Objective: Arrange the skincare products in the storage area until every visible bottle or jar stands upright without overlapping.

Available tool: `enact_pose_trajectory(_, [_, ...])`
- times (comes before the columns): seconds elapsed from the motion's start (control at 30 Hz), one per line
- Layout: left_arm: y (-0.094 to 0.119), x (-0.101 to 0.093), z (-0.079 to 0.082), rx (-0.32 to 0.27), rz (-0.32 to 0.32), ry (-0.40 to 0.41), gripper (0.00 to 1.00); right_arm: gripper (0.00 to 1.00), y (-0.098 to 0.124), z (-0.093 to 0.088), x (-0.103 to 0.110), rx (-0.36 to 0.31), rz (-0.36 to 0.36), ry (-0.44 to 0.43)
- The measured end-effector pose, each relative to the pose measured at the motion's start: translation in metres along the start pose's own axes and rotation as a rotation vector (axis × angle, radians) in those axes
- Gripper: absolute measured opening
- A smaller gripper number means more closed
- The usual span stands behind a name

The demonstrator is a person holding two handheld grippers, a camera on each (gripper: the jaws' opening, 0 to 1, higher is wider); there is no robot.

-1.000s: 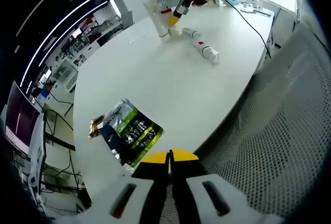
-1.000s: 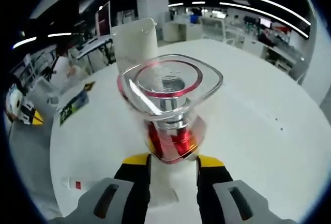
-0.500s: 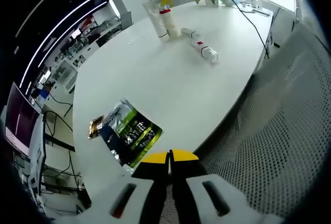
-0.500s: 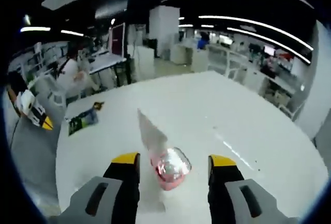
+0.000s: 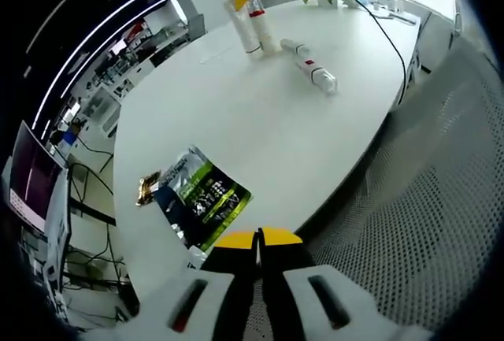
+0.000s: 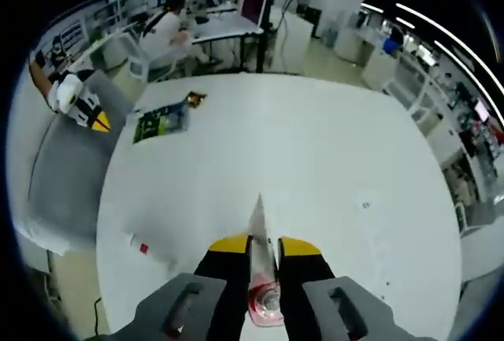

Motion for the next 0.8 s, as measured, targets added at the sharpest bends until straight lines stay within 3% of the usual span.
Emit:
enact_pose_trajectory(0.13, [-0.001,0.0,-0.001,0.006,0.003,0.003,0.0,0.07,0.001,-0.006,-0.001,0.012,0.005,0.016])
enact_pose_trajectory(0.33, [-0.002,0.0,-0.003,0.019,0.0,0.007,0.0,0.08,0.001,-0.002,-0.002,-0.002,0.013,0.055])
enact_pose_trajectory(0.47, [-0.003,-0.001,-0.004,0.029,-0.01,0.004,0.0,0.13,0.004,0.006,-0.003,-0.023,0.027,0.038])
enact_pose_trajectory(0.63, [-0.003,-0.002,-0.005,0.033,-0.016,0.002,0.0,0.03,0.006,0.011,-0.005,-0.007,0.053,0.045])
enact_pose_trajectory(0.8, [-0.003,-0.003,-0.005,0.034,-0.017,0.003,0.0,0.0,0.004,0.012,-0.005,0.023,0.094,0.109])
Point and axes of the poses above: the point that each gripper's makers call its tool centre point, and the gripper's own axes: y roughly backward along the fingers, x roughly to its left, z roughly out of its top, the point moved 3 cm from there along y, roughly backward along the fingers, and after that the axes turned 3 degrees about -y, right-handed, at the moved point
